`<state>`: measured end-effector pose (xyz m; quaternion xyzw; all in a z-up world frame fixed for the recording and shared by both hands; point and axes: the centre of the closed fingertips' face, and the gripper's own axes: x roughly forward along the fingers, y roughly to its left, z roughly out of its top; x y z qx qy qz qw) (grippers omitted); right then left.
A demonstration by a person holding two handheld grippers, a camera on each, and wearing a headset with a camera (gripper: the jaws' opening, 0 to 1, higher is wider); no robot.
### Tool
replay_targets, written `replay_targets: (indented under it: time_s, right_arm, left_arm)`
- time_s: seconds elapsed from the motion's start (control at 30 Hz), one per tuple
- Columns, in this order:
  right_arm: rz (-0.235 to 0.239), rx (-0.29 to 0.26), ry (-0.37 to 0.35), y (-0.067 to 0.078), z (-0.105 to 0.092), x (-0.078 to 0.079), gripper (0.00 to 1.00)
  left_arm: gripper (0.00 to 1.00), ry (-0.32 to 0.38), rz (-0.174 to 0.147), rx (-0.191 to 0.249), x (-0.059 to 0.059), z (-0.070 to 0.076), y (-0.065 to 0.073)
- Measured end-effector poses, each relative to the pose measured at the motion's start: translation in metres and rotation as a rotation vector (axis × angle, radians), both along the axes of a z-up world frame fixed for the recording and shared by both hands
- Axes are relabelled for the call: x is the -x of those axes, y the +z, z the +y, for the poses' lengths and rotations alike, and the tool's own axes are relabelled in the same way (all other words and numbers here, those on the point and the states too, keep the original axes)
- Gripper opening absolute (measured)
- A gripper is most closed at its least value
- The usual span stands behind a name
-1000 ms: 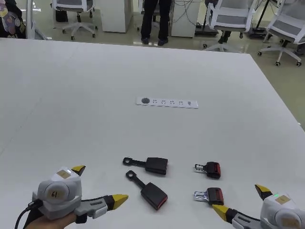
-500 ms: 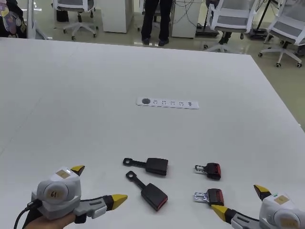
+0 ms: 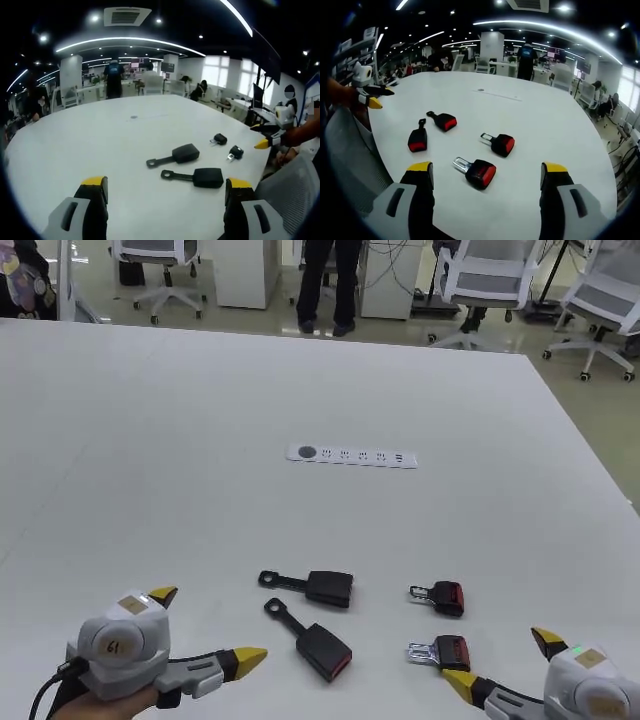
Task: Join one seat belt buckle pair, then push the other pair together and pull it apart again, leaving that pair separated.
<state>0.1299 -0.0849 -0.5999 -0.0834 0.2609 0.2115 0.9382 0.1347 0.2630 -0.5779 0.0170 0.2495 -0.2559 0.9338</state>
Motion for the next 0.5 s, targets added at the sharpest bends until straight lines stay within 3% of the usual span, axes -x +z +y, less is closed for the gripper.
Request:
replay_targets:
  time_s: [0.5]
  right_arm:
    - [0.003,-0.001,0.006,0.0008,-0.0005,0.0026,0.88]
  left_arm:
    - [1.00,-0.011,0.005,-0.006,0.0031,-0.0018,-0.0021]
